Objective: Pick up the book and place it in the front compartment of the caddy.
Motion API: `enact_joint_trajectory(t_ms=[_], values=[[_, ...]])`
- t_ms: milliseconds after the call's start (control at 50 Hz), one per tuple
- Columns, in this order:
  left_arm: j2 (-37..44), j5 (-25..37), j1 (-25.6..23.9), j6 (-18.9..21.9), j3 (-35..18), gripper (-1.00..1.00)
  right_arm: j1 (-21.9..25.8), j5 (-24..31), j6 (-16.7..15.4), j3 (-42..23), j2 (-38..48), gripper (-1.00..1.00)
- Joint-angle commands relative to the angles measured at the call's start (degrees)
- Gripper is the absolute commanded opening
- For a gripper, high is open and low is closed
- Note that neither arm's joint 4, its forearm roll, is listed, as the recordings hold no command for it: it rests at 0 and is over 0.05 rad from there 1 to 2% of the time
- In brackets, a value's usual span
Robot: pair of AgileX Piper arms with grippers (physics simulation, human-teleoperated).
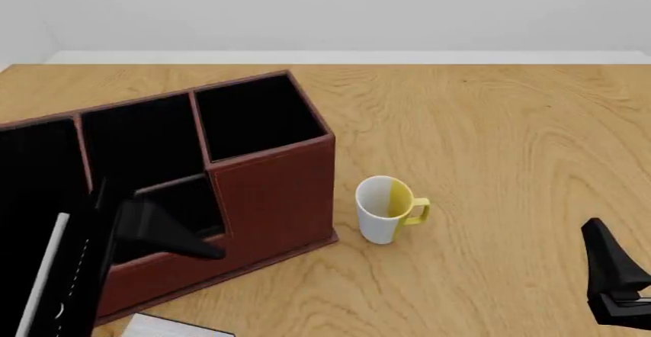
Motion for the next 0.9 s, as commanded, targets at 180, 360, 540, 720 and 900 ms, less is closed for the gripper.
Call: enact_joint_trajectory(t_ms=[180,360,540,720,900], values=[[-1.24,-1.57,-0.46,0.97,5.21,1.00,-0.01,-0.04,0.00,0.01,0.04,1.00],[-1.48,-2.66,0.04,0.26,7.18,1.00,-0.02,-0.01,0.00,0.01,0.00,1.00],[-1.78,-3.50,0.56,-0.54,9.02,1.00,-0.02,0.04,0.01,-0.01,-0.04,1.00],[-2.32,-4.11,1.47,0.08,11.00,1.00,-0.02,0.05,0.00,-0.01,-0.04,1.00],[-2.61,-5.00,2.77,0.75,13.32,1.00,-0.01,0.04,-0.02,-0.01,-0.04,1.00]])
